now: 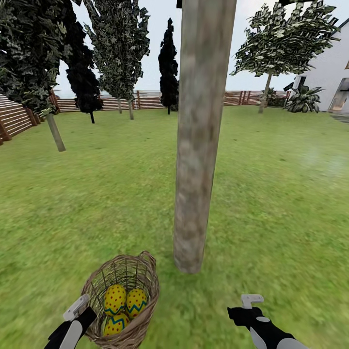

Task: Take the three Easter eggs out of the wicker basket on the lawn in the garden, then place them on the lawn next to a single tree (choose any tree) so that all three eggs are next to the same tree and none are left in the basket.

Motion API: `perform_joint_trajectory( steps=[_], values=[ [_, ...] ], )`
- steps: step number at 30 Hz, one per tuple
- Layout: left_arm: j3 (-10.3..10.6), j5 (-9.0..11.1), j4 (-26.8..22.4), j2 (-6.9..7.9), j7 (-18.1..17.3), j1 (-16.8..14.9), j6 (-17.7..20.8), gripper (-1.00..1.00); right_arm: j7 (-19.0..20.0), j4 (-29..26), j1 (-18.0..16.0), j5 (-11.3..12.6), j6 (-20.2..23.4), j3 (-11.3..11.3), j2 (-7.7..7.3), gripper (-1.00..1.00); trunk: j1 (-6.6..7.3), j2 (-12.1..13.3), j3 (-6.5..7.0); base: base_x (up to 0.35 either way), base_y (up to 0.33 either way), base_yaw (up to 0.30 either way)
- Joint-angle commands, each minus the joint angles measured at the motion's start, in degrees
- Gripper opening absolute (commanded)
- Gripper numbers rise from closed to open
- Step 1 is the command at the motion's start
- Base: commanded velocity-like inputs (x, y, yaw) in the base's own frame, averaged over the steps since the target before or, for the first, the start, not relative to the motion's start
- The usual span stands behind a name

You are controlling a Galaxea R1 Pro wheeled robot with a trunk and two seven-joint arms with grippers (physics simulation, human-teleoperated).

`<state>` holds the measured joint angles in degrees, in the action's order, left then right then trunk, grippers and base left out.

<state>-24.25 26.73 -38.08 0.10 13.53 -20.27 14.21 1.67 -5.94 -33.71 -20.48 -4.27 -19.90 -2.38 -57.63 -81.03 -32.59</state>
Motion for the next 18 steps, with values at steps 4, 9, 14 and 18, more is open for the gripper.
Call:
perform_joint_trajectory(
  steps=[4, 9, 14, 18],
  values=[
    [-0.01, 0.69, -0.11, -0.01, 0.27, -0.03, 0.2, -1.0, 0.17, 0.05, -0.04, -0.43, -0.21, -0.46, 0.0, 1.0, -0.88, -1.65, -0.77, 0.0, 0.0, 0.0],
    [-0.01, 0.69, -0.14, -0.01, 0.27, -0.03, 0.2, -1.0, 0.17, 0.05, -0.04, -0.43, -0.21, -0.47, -0.08, 1.0, -1.98, -3.66, -1.67, 0.0, 0.0, 0.0],
    [-0.01, 0.69, -0.13, -0.01, 0.27, -0.03, 0.2, -1.0, 0.17, 0.05, -0.04, -0.43, -0.21, -0.45, -0.02, 1.0, -3.08, -5.66, -2.57, 0.0, 0.0, 0.0],
    [-0.01, 0.69, -0.12, -0.01, 0.27, -0.03, 0.2, -1.0, 0.68, -0.3, -0.04, -0.31, -0.09, -0.4, -0.11, 1.0, -3.96, -7.27, -3.29, 0.0, 0.0, 0.0]
  ],
)
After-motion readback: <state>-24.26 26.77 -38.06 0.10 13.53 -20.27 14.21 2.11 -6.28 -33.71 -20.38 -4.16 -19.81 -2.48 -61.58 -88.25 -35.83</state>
